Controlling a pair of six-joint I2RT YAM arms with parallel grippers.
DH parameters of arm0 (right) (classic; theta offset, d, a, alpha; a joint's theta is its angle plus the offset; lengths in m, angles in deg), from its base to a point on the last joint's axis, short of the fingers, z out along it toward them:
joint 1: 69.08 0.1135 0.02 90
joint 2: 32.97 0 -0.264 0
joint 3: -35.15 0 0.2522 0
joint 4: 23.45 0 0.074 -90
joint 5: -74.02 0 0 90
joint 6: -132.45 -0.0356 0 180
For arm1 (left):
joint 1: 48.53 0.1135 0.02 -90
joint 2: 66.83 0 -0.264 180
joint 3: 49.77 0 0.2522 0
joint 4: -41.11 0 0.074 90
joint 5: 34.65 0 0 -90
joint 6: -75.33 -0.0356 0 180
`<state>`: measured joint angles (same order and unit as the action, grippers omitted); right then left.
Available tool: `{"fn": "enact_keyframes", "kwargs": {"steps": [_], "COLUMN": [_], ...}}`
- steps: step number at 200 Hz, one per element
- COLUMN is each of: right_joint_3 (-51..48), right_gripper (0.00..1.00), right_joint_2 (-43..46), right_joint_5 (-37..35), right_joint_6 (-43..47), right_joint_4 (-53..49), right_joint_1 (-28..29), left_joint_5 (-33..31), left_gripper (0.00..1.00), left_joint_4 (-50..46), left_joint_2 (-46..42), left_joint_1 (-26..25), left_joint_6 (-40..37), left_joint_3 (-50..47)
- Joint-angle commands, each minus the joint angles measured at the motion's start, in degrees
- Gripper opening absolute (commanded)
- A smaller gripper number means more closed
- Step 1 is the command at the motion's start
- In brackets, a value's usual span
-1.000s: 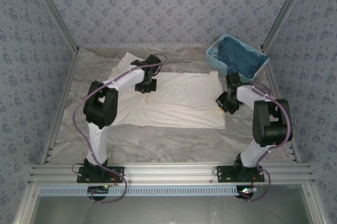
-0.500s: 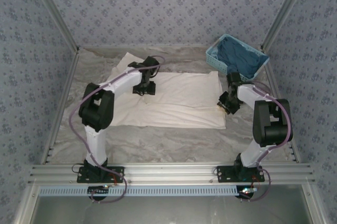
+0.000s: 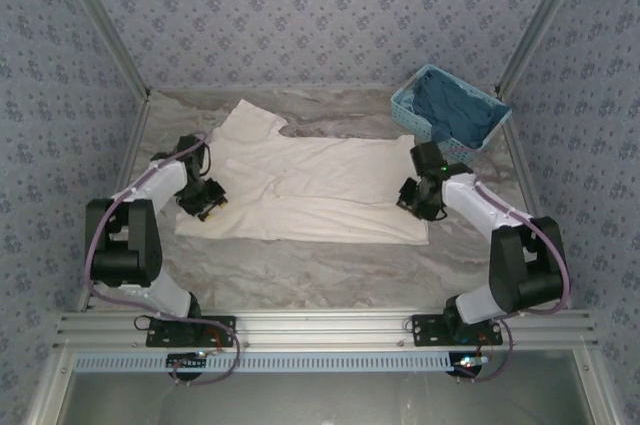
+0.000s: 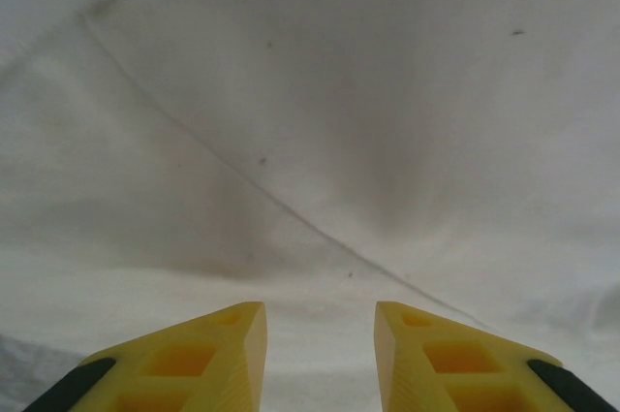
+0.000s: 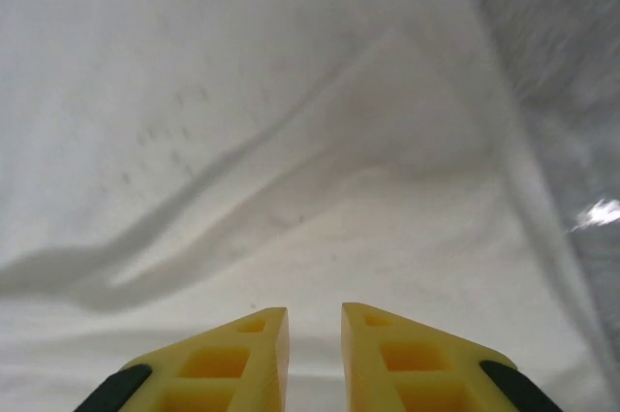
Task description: Fold and stack the t-shirts
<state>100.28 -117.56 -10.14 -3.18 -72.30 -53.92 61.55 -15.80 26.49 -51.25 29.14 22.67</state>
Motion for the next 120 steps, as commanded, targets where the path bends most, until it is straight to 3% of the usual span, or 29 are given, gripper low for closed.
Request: {"fn": "enact_keyframes", "kwargs": {"steps": [1,36,70,120], "right_joint_3": [-3.2,-5.5,-4.7,-9.8], "right_gripper": [0.22,0.21,0.19,0.19], "right_joint_2": [-2.3,-7.5,-7.7,-1.0], "right_joint_5": [2.1,1.1,-2.4,-1.3], "right_joint_6": [-2.4,-2.1,-2.2,-4.8], "right_joint_4": [0.4,0.9,-8.4,-14.6], "right_joint_1": [0.2,-2.3,-1.6,1.0], "left_joint_5": [-0.6,-5.2,-6.9,-6.6], "left_gripper": [0.33,0.34,0.35,0.36], "left_joint_4": [2.7,1.7,-0.3,-3.1], "left_joint_2": [2.5,3.2,0.9,-4.3], "left_joint_1": [2.0,6.9,9.1,10.6], "left_joint_6": [4.7,8.6,9.3,9.8], "left_joint_3": [-0.9,-6.4,-10.2,-13.6]}}
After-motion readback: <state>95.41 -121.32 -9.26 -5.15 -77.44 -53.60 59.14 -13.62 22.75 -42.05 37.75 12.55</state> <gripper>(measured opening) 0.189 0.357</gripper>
